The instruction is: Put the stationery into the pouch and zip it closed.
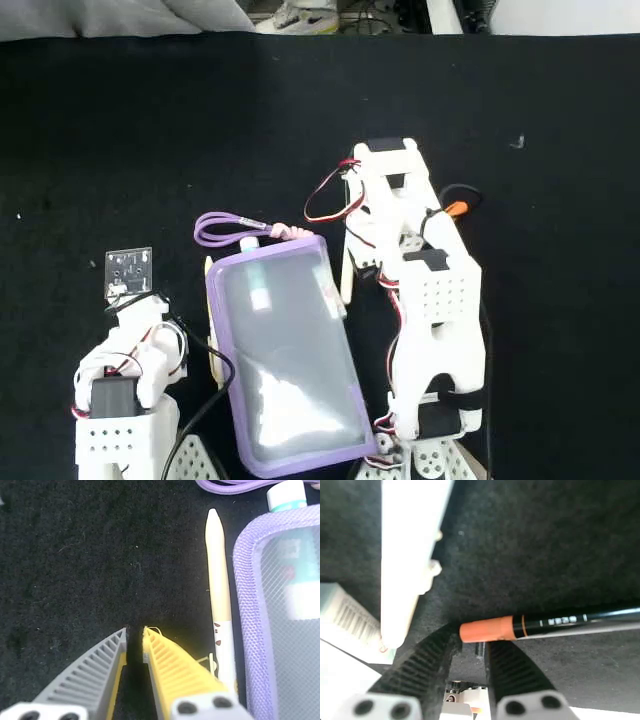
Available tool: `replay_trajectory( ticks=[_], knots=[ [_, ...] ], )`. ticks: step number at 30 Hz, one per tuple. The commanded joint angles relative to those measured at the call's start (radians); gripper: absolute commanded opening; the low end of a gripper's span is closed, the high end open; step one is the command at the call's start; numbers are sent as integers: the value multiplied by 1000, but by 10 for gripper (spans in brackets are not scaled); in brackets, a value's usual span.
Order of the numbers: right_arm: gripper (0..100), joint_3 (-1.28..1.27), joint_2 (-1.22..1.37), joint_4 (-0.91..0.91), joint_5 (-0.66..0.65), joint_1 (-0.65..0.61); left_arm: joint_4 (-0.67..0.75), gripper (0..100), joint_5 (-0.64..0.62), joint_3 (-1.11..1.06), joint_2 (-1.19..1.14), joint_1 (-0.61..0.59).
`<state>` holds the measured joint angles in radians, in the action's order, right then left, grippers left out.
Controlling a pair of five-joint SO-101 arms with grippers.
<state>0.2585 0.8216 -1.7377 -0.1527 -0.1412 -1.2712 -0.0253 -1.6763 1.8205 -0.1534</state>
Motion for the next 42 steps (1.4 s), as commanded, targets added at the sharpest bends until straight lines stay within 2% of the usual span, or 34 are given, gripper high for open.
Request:
replay_trajectory(
  ticks=[1,35,42],
  knots=[
    [11,-36,82,-29,2,-26,-3,66,6,-24,2,2],
    [11,-38,82,-29,-6,-25,-3,66,6,-24,2,4],
    [11,-79,67,-31,-6,69,-3,66,6,-24,2,4]
  ],
)
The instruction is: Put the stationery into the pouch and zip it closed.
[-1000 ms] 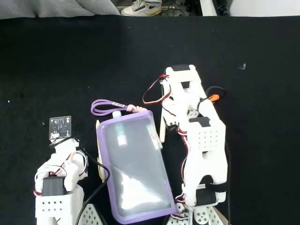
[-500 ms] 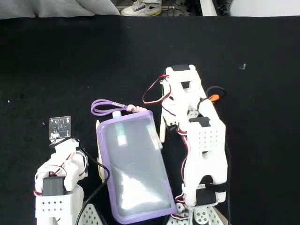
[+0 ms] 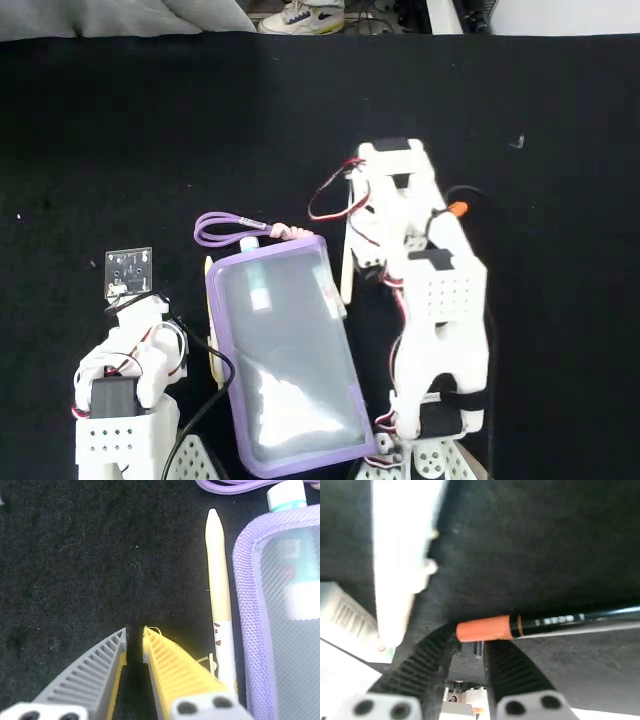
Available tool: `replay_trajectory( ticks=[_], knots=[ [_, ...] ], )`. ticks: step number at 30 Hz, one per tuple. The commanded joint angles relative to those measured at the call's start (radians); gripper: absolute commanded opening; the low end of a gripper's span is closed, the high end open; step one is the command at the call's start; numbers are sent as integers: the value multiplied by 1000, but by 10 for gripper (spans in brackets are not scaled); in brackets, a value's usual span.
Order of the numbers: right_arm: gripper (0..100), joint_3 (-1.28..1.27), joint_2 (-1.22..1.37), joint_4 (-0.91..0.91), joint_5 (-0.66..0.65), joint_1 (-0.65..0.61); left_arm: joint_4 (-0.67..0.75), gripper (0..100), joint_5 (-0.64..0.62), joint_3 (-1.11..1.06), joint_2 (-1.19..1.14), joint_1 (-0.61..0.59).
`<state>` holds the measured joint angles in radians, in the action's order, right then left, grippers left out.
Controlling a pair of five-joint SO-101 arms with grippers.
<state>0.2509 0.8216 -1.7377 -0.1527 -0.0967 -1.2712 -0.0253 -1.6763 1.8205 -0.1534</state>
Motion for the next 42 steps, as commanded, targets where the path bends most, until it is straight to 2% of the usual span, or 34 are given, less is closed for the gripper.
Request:
replay_trajectory(
  ticks=[1,11,16,21,27,31,33,38,42],
  knots=[
    [11,-74,59,-31,-6,46,-3,66,6,-24,2,4],
    [11,-179,-257,-31,-6,207,-3,66,6,-24,2,4],
    [11,-298,-516,-31,-6,247,-3,66,6,-24,2,4],
    [11,-467,-786,-31,-5,235,-3,66,6,-24,2,4],
    [11,-687,-1078,-31,-6,140,-3,66,6,-24,2,4],
    [11,-782,-1245,-31,-17,17,-3,66,6,-24,2,4],
    [12,-848,-1302,-31,-68,-74,-3,66,6,-24,2,4],
    [12,-852,-1320,-29,-120,-245,-3,66,6,-24,2,5],
    [12,-854,-1270,-29,-227,-368,-3,66,6,-24,2,4]
  ],
)
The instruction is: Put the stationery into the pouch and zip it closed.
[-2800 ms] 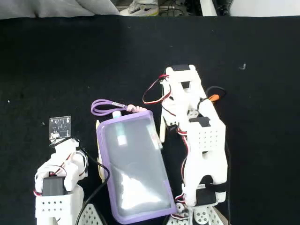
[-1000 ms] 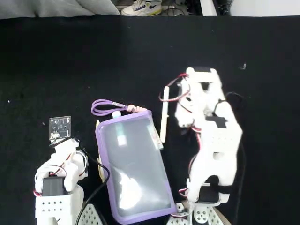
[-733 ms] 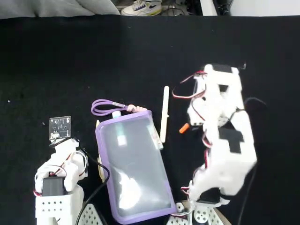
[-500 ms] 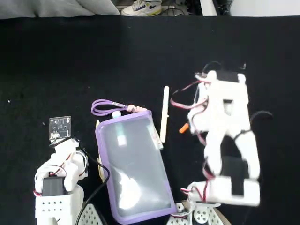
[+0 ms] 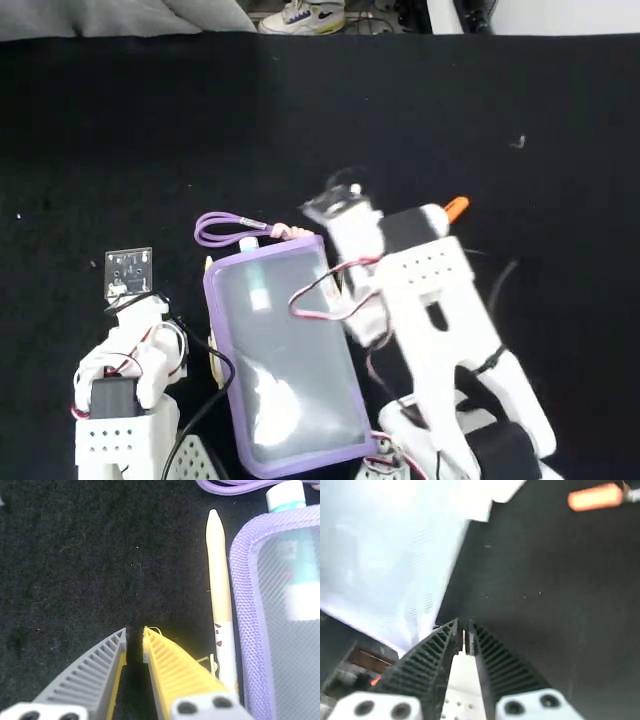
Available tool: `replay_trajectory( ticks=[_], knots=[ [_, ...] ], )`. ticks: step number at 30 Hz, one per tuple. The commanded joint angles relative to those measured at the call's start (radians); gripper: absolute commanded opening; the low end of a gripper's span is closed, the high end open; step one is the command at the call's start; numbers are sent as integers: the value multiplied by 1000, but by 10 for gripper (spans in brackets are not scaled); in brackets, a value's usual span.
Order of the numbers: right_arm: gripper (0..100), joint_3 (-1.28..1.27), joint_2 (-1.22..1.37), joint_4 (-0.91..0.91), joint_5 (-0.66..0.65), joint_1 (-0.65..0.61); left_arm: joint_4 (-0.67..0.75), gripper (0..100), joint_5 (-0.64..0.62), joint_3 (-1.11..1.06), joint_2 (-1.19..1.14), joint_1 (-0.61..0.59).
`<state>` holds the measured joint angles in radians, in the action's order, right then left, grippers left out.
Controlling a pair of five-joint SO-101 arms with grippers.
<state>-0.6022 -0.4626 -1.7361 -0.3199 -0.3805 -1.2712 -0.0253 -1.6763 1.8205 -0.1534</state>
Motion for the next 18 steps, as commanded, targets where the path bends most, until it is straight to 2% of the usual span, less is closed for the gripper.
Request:
replay_trajectory(
  ticks=[1,5,10,13,18],
  knots=[
    [12,-1,42,-31,-75,-104,-3,66,6,-24,2,4],
    [31,21,193,-20,-103,-127,-3,66,6,-24,2,4],
    [212,113,371,41,-123,-127,-3,66,6,-24,2,4],
    [286,157,432,97,-129,-129,-3,66,6,-24,2,4],
    [292,200,498,170,-129,-129,-3,66,6,-24,2,4]
  ],
)
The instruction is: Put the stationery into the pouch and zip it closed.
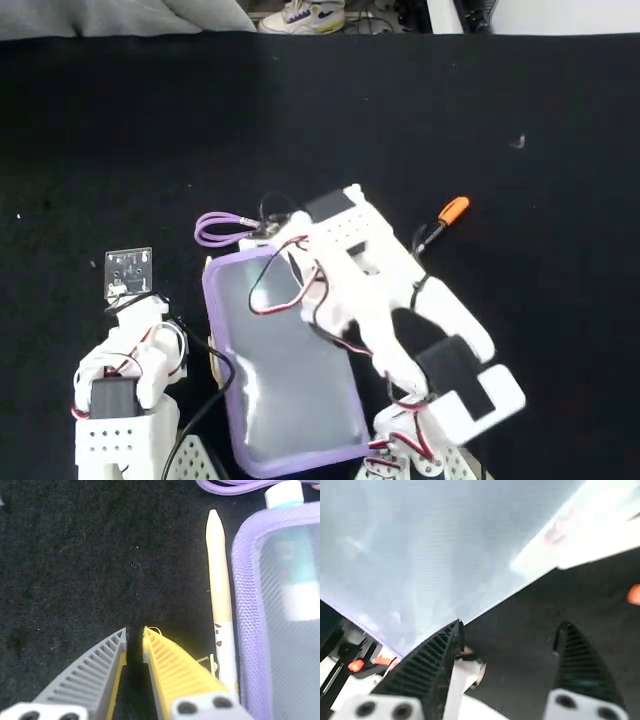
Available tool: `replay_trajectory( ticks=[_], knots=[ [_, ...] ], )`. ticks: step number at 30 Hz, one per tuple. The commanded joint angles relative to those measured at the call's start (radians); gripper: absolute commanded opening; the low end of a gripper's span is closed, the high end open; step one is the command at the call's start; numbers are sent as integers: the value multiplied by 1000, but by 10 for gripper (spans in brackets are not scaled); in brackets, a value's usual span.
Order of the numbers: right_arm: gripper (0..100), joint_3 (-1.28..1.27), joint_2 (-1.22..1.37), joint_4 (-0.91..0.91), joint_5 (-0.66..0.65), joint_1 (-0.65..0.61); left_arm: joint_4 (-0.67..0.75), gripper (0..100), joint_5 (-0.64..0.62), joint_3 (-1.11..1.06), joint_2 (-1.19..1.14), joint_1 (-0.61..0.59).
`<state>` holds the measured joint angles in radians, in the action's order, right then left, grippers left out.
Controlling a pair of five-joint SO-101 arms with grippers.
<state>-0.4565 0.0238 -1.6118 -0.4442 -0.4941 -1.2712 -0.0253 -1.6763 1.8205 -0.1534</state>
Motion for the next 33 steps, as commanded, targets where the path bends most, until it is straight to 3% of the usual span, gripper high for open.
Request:
replay_trajectory(
  ticks=[1,16,21,25,30,33],
  knots=[
    [292,58,19,63,-5,-15,-3,66,6,-24,2,4],
    [294,53,33,408,6,-17,-3,66,6,-24,2,4],
    [294,76,10,442,91,-14,-3,66,6,-24,2,4],
    [294,139,-59,358,86,-14,-3,66,6,-24,2,4],
    [295,255,-214,101,81,-44,-3,66,6,-24,2,4],
    [295,271,-302,-44,5,-107,-3,66,6,-24,2,4]
  ],
)
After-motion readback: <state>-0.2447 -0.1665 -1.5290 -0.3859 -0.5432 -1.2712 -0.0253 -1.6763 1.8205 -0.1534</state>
